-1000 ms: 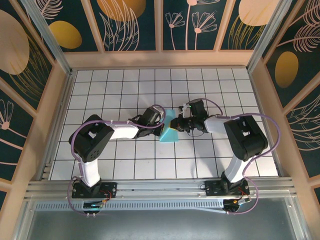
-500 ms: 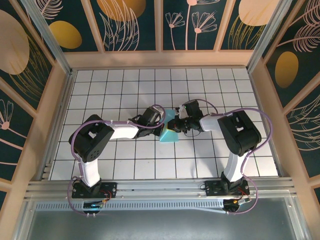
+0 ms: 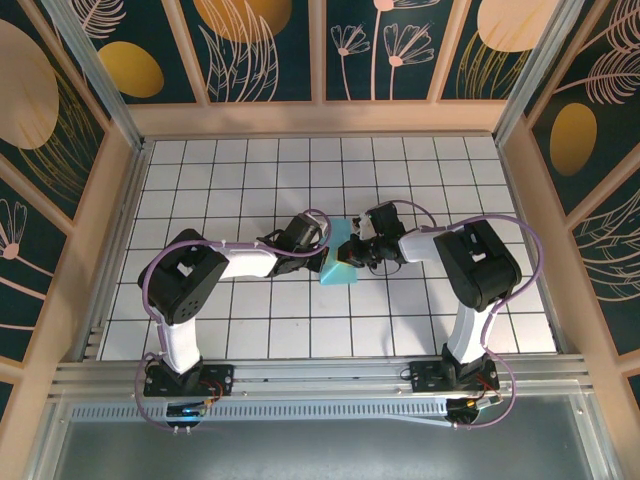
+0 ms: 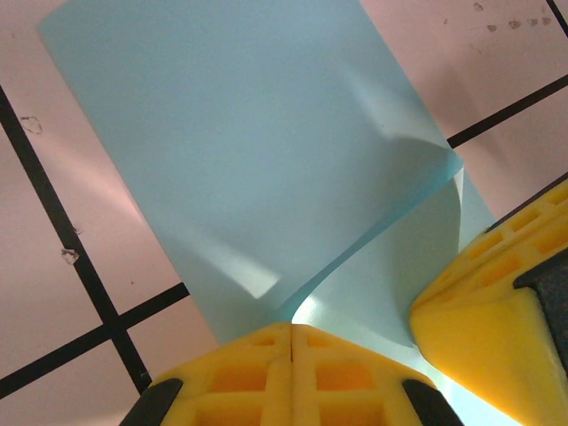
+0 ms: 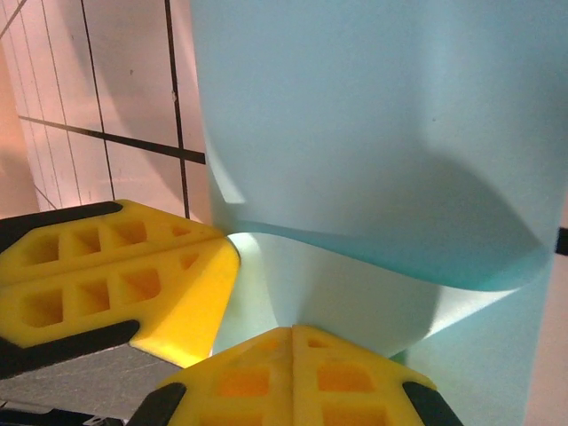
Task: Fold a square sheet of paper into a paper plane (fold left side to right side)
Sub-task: Fold the triangle a second time at the center of the table.
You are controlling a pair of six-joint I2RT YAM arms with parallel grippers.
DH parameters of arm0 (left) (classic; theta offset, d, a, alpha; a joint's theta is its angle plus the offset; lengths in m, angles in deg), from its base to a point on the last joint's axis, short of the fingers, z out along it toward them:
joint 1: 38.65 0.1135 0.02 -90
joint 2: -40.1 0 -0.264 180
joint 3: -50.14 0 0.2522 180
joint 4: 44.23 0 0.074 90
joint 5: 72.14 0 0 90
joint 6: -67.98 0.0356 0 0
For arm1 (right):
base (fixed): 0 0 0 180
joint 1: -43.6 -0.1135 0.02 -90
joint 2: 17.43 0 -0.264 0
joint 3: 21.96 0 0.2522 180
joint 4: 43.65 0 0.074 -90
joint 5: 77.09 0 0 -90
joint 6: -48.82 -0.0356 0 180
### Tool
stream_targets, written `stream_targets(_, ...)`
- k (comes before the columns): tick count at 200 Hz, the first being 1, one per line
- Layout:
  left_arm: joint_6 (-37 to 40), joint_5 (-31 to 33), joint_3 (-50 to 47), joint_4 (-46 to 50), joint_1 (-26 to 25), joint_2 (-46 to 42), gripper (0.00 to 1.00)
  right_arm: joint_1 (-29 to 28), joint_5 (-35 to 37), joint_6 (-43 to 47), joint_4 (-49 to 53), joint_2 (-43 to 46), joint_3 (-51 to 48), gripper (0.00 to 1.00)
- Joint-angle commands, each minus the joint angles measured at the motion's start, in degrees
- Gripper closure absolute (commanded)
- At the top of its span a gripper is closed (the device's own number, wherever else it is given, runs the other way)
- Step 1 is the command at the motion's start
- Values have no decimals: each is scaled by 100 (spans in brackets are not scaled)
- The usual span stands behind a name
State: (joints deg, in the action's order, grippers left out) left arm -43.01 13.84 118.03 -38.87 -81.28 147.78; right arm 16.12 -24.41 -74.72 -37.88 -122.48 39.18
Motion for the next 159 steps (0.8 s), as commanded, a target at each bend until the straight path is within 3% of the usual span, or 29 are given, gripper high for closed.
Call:
stream_targets(1, 95, -44, -32, 111, 30, 176, 100, -52, 150, 106, 200, -90, 57, 100)
stream_targets(29, 76, 20, -17, 136, 29, 126, 100, -48, 207, 99, 236, -104, -2, 100)
stream_targets(55, 84, 168, 71, 252, 34, -45, 88, -51, 234, 83, 215, -153, -71, 100)
stream_targets(119, 13, 283, 228, 599, 114, -912, 70, -52, 208, 49, 140, -128, -108, 100)
stream_targets(142, -174, 112, 2, 603, 122, -1369, 70, -50, 202, 49, 131, -129, -107, 100)
stream_targets(159, -378, -240, -202, 526, 121, -1549, 78, -46, 182, 50, 122, -111, -114, 100)
